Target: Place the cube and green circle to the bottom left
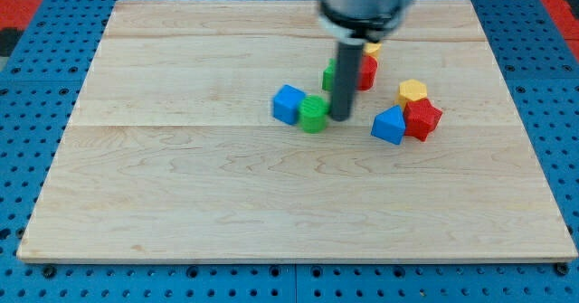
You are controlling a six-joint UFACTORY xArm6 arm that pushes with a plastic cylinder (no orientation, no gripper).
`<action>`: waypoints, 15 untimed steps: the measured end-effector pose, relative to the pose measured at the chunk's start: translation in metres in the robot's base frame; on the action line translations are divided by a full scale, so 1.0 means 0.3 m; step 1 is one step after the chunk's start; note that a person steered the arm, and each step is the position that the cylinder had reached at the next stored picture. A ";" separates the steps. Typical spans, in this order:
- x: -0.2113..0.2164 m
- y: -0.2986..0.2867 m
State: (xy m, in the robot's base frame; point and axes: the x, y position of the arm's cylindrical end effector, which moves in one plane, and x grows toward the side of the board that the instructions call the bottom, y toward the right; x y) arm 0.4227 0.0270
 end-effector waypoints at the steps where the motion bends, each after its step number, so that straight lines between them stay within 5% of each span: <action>1: -0.057 -0.226; 4: -0.164 -0.182; 7: -0.023 -0.799; 10: 0.302 -0.765; 13: 0.060 -0.103; 15: 0.007 -0.489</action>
State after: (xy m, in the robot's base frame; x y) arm 0.4249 -0.1196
